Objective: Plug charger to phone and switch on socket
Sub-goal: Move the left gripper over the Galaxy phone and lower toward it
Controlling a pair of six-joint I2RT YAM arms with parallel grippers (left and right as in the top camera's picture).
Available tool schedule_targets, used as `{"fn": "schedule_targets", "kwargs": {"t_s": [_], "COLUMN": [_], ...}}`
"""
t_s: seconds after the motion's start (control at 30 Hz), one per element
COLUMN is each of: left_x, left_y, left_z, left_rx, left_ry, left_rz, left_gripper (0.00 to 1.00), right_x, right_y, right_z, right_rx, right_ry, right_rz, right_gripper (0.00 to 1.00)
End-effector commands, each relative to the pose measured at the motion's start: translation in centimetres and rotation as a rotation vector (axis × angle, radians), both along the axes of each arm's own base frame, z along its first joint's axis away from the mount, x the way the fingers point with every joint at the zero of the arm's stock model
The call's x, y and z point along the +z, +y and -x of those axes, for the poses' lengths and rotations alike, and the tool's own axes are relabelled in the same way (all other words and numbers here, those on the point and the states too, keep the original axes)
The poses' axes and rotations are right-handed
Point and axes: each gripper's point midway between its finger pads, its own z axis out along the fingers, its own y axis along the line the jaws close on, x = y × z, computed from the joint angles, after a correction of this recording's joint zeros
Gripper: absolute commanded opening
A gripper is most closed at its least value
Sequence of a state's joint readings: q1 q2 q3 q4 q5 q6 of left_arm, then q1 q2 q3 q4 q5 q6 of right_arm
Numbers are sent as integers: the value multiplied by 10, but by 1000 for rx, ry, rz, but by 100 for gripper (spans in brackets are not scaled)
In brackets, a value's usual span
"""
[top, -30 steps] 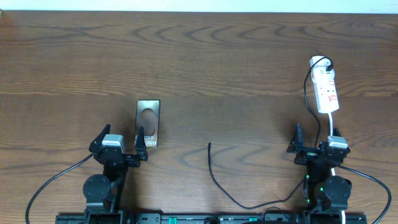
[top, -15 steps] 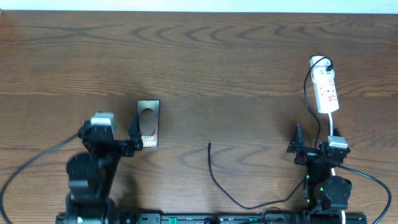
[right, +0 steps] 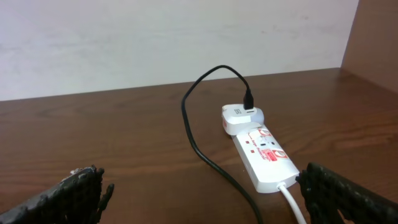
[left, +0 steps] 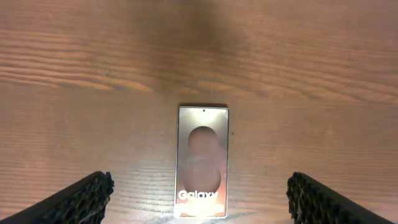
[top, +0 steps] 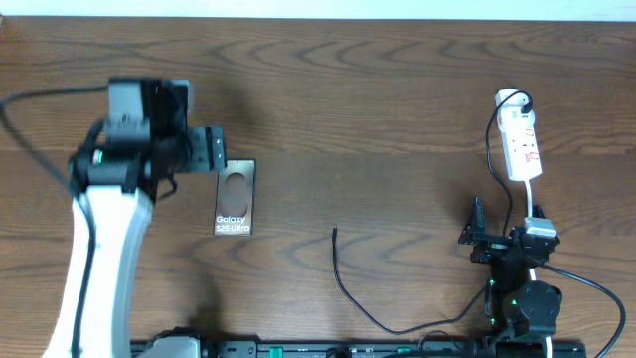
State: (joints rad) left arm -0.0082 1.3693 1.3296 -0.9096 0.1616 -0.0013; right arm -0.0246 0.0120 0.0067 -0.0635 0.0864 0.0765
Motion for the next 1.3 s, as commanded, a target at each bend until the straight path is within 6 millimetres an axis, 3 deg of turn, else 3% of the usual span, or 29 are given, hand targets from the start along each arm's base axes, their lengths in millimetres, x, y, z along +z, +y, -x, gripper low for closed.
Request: {"fn": "schedule_targets", "kwargs": {"t_s": [0.0,0.1,0.17,0.2,0.23,0.27,0.3,0.33,0.63,0.87,1.27], "left_x": [-21,-37,-37,-36,-36,-36,-36,-36,-42,-62,-131], "left_y": [-3,-9,-11,-11,-11,-11,-11,-11,-18,-20,-20], "left_z": [-7,-11,-11,-11,-12,-12,-12,-12,1,9,8], "left_rx": [-4,-22,-28,-29,-29,-29,-29,-29,-65,-68,-51], "left_ry": [91,143,142,138,137,135,135,137,188,277,499], "left_rz": [10,45,51,50,51,51,52,53,33,-54,-61], "left_gripper": [92,91,38,28,27,46,89,99,99,99,99], "right_x": [0,0,0,0,0,0,0,0,0,0,0], "right_y": [1,1,1,1,1,1,1,1,1,1,1], "right_z": [0,0,0,0,0,0,0,0,0,0,0], "right_rx": [0,0,0,0,0,0,0,0,0,0,0], "right_ry": [-2,-3,-2,-2,-2,-2,-2,-2,-2,-2,-3], "right_rz": [-12,-12,-12,-12,-12,-12,-12,-12,-12,-12,-12], "right_gripper": [99,99,99,99,99,99,99,99,99,99,99]}}
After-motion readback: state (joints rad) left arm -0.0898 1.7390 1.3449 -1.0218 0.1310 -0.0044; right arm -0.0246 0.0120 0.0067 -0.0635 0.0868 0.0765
